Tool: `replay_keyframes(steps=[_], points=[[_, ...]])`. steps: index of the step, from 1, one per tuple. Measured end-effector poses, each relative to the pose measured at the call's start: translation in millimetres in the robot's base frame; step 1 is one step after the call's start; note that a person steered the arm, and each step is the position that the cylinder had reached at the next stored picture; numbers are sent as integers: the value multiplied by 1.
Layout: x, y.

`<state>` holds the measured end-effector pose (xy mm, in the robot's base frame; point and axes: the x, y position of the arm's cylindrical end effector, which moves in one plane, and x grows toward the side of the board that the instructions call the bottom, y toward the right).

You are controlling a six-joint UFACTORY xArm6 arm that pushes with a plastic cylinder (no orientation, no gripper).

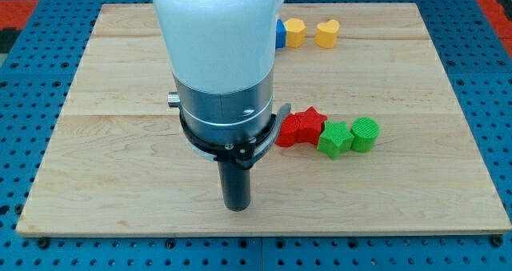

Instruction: Push the blue cube and blue triangle to the top left

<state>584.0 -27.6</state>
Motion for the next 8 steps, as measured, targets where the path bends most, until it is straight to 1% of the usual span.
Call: replay_keyframes(steps=[1, 3, 4, 6, 8], points=[[0, 0], [0, 22], [0, 24], [-1, 16], [-13, 9]])
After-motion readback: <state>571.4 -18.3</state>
